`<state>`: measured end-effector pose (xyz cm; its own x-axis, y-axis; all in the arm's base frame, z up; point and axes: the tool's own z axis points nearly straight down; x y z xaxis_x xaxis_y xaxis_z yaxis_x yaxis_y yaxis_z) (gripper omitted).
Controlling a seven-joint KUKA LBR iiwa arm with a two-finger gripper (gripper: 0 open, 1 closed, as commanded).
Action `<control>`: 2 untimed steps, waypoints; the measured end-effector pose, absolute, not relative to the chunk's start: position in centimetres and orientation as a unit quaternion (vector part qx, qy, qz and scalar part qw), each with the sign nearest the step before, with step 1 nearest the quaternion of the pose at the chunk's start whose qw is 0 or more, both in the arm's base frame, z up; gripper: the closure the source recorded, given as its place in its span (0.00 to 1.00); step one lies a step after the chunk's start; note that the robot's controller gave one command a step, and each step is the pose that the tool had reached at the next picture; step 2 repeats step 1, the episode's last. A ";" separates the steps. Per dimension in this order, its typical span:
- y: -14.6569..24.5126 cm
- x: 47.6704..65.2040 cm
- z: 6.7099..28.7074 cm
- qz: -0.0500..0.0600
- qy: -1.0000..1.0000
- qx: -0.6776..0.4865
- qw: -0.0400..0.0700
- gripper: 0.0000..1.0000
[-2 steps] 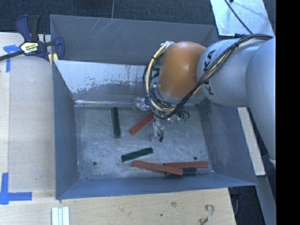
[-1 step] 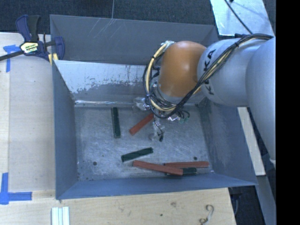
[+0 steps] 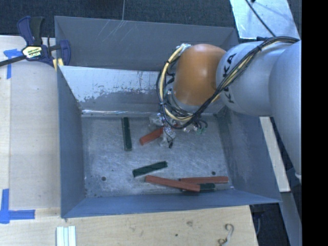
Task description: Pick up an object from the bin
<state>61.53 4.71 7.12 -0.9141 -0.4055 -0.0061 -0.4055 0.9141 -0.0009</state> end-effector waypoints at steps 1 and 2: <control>4.7 61.7 13.8 -0.001 0.979 -0.206 0.005 1.00; 4.7 61.7 13.8 -0.001 0.979 -0.206 0.005 1.00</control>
Offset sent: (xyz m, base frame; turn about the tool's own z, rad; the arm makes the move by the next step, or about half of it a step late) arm 0.0001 -0.0001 0.0623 0.0000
